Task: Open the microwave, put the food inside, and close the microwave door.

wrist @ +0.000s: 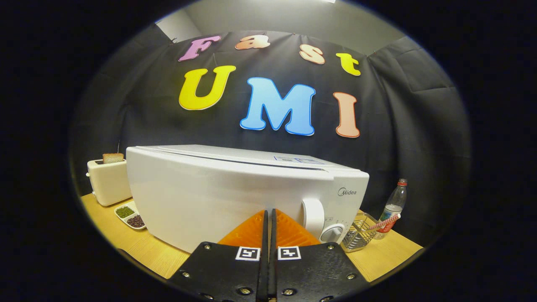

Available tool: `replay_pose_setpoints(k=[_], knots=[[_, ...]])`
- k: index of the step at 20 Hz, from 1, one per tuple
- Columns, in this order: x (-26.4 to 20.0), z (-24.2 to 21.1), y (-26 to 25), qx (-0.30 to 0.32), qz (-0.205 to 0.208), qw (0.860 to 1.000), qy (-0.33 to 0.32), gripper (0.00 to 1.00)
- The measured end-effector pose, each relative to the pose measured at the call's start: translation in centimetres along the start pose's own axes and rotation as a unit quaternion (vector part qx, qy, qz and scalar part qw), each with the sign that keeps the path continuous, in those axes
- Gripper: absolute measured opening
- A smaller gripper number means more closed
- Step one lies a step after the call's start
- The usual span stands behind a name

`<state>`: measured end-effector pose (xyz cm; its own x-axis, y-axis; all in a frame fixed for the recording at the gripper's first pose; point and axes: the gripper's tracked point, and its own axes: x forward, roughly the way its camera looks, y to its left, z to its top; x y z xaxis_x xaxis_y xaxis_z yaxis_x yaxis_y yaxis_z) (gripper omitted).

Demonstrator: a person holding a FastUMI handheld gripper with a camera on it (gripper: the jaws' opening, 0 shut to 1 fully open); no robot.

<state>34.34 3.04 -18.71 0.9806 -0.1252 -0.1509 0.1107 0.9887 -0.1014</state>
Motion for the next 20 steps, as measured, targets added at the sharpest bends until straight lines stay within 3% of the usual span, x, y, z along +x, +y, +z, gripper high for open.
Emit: replay_pose_setpoints(k=[4,8,11,14,20], knots=[[0.7,0.4,0.2,-0.019,-0.011,1.0,-0.02,0.03],[0.6,0.2,0.4,-0.004,-0.013,1.0,-0.008,0.07],[-0.5,-1.1,0.7,0.024,0.005,1.0,0.017,0.05],[-4.0,0.4,0.0,0.016,0.002,1.0,0.006,0.01],[-14.8,1.4,0.5,0.029,0.061,0.998,-0.017,0.04]])
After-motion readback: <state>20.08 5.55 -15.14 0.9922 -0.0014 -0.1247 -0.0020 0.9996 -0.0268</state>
